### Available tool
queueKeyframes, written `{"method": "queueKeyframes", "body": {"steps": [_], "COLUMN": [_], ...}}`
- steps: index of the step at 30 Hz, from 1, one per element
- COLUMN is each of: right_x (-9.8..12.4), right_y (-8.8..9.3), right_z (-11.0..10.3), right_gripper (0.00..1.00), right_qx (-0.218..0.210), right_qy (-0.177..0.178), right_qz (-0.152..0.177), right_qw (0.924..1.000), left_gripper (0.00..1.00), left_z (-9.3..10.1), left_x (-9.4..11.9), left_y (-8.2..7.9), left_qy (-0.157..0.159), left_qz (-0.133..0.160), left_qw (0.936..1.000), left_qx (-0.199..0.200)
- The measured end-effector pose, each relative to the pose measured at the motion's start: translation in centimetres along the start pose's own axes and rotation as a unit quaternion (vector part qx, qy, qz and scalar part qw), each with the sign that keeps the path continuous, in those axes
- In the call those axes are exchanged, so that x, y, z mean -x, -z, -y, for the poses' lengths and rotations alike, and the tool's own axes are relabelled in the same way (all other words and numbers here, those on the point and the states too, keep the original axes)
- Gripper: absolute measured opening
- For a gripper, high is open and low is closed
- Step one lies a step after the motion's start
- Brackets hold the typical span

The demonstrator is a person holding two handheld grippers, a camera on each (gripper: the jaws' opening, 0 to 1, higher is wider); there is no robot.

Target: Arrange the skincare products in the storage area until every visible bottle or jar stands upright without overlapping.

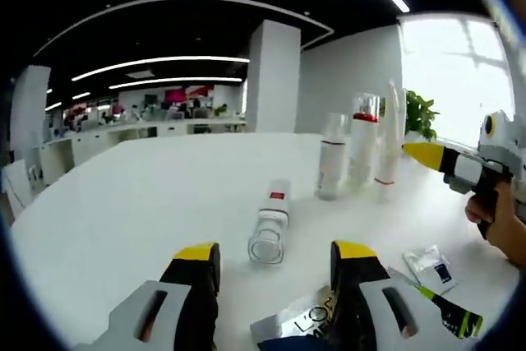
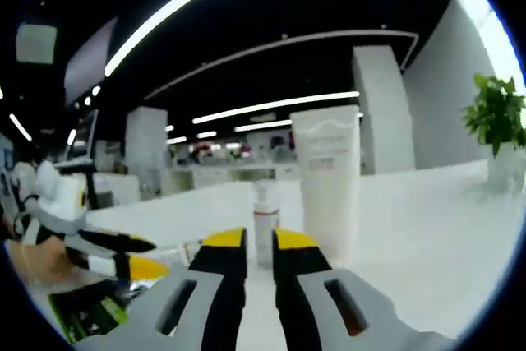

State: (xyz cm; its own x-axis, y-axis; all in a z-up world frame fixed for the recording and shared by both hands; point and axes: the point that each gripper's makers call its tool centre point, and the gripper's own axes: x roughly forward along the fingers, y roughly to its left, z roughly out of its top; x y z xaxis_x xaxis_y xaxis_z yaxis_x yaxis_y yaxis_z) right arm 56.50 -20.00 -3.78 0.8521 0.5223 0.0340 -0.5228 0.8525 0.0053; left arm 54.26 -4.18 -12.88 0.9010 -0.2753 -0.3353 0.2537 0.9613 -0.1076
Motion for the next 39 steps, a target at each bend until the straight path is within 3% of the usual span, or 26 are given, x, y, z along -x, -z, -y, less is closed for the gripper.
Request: {"method": "queueKeyframes", "body": {"steps": [2,4,7,10,16,20,23,28,33,35,37,39], "right_x": [0.2,0.0,-0.1,0.3,0.7,0.8,0.7,0.6,0.6,0.6,0.9,1.1], "right_y": [0.3,0.5,1.1,0.3,0.3,0.3,0.6,1.1,1.7,1.7,1.3,0.8], "right_z": [-0.1,-0.3,-0.4,-0.1,0.1,-0.6,-2.4,-4.6,-6.1,-6.7,-8.1,-9.2], "right_gripper": [0.07,0.08,0.06,0.00,0.00,0.00,0.00,0.00,0.01,0.01,0.06,0.19], "right_qx": [0.027,0.025,0.038,0.052,0.046,0.047,0.080,0.114,0.124,0.124,0.102,0.094], "right_qy": [0.006,0.005,0.009,0.021,0.023,0.011,-0.023,-0.060,-0.091,-0.110,-0.146,-0.175], "right_qz": [-0.005,-0.010,-0.025,-0.006,-0.005,-0.005,-0.008,-0.011,-0.019,-0.016,-0.001,0.012], "right_qw": [0.9996,0.9996,0.9989,0.9984,0.9987,0.9988,0.9965,0.9917,0.9880,0.9861,0.9840,0.9800], "left_gripper": [0.53,0.47,0.42,0.22,0.20,0.19,0.19,0.18,0.18,0.18,0.18,0.18], "left_z": [0.1,-0.4,-0.3,-0.7,-1.0,-0.1,0.4,0.9,1.7,2.8,3.8,4.6], "left_x": [-0.4,-0.8,-1.2,-1.2,-0.5,1.0,2.4,4.4,5.8,6.4,6.9,7.2], "left_y": [0.2,-0.1,0.1,0.0,-0.3,-2.0,-4.0,-6.6,-7.9,-7.8,-7.8,-7.8], "left_qy": [-0.004,-0.023,-0.020,-0.023,-0.025,-0.004,0.006,0.015,0.019,0.036,0.043,0.050], "left_qz": [-0.012,-0.010,-0.021,-0.028,-0.031,-0.025,-0.013,-0.029,-0.049,-0.073,-0.089,-0.109], "left_qw": [0.9997,0.9986,0.9982,0.9977,0.9990,0.9997,0.9999,0.9994,0.9983,0.9964,0.9946,0.9915], "left_qx": [-0.021,-0.047,-0.052,-0.056,-0.020,0.000,-0.003,-0.012,-0.027,-0.024,-0.029,-0.050]}}
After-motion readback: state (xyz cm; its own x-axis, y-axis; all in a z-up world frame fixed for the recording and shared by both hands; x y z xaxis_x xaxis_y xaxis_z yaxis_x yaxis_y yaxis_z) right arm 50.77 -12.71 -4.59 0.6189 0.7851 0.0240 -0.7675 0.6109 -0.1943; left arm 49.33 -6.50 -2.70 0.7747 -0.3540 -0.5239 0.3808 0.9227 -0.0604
